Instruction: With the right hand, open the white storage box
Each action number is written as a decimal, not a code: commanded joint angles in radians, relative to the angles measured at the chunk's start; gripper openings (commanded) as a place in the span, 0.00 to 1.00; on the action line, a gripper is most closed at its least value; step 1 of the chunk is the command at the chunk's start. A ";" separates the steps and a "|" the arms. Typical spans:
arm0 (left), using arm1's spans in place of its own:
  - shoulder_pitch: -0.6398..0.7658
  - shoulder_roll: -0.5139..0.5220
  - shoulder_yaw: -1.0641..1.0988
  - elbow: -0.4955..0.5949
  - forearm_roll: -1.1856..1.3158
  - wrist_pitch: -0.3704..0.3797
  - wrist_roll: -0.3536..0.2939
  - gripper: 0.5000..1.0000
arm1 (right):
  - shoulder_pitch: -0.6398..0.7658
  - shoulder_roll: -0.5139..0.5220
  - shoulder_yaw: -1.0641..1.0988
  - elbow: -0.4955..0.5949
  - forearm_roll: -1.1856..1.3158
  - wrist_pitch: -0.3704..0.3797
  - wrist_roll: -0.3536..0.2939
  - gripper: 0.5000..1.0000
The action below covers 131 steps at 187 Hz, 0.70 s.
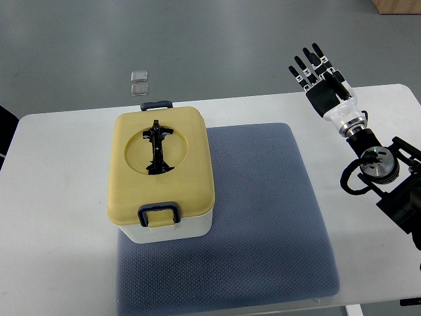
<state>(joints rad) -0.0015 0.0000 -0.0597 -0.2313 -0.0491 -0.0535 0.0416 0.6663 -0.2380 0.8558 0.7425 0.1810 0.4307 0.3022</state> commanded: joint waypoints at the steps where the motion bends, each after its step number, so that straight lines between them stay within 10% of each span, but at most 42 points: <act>1: 0.000 0.000 0.000 0.001 -0.002 -0.002 0.006 1.00 | 0.001 0.000 0.000 0.001 0.000 0.003 -0.002 0.90; 87: -0.006 0.000 -0.011 0.007 -0.003 -0.002 0.011 1.00 | 0.019 -0.014 -0.003 0.072 -0.031 0.005 0.000 0.90; 131: -0.006 0.000 -0.008 0.007 -0.003 0.000 0.011 1.00 | 0.191 -0.096 -0.035 0.159 -0.508 0.000 -0.011 0.90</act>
<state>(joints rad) -0.0079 0.0000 -0.0712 -0.2224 -0.0522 -0.0547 0.0516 0.7664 -0.3133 0.8512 0.8916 -0.0971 0.4243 0.2952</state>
